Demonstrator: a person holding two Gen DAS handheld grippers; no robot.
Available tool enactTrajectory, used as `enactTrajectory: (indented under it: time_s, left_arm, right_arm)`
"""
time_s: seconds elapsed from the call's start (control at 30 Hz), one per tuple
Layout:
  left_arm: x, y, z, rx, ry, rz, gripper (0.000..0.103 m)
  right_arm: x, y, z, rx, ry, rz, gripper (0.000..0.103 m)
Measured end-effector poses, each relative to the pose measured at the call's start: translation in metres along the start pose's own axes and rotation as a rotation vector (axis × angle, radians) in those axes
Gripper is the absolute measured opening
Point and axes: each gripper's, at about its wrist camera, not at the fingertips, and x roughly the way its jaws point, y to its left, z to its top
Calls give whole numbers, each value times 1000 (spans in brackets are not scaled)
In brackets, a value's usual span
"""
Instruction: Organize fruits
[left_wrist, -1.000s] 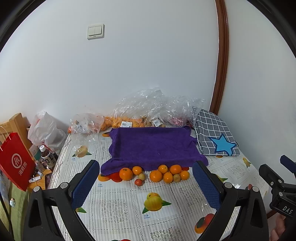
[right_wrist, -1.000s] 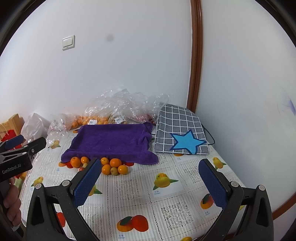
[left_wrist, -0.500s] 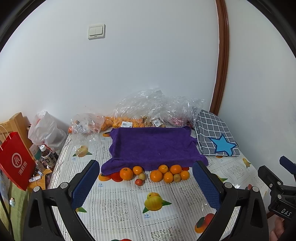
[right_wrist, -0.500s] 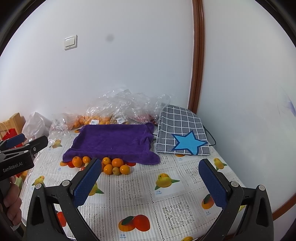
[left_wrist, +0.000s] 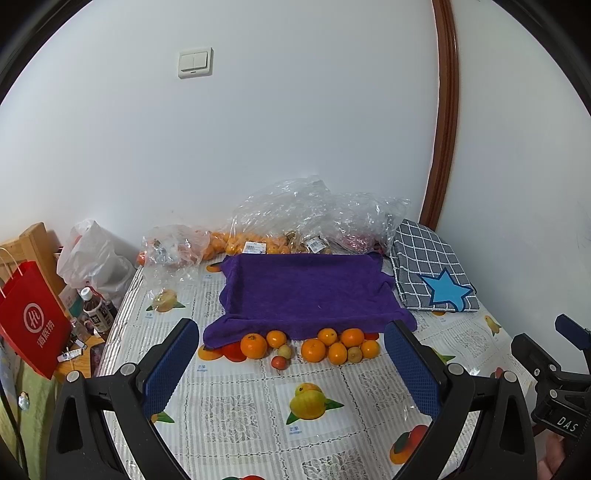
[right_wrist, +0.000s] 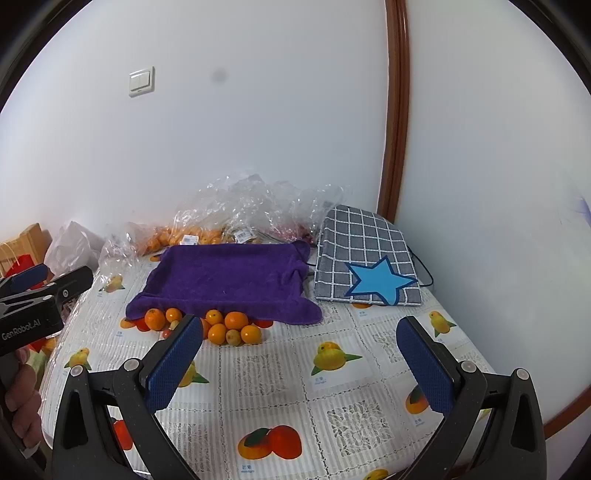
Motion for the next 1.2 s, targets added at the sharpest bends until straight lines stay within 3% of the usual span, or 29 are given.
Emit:
enactTrajectory:
  time_s: [0.53, 0.87, 1.2]
  left_arm:
    - [19, 17, -6, -18, 8, 10, 101]
    - [72, 41, -31, -34, 94, 27, 97]
    - [130, 81, -62, -101, 192, 30, 70]
  right_arm:
    - [15, 8, -6, -46, 19, 12, 103]
    - [73, 12, -30, -105, 49, 32, 103]
    - [156, 19, -58, -48, 211, 211, 98]
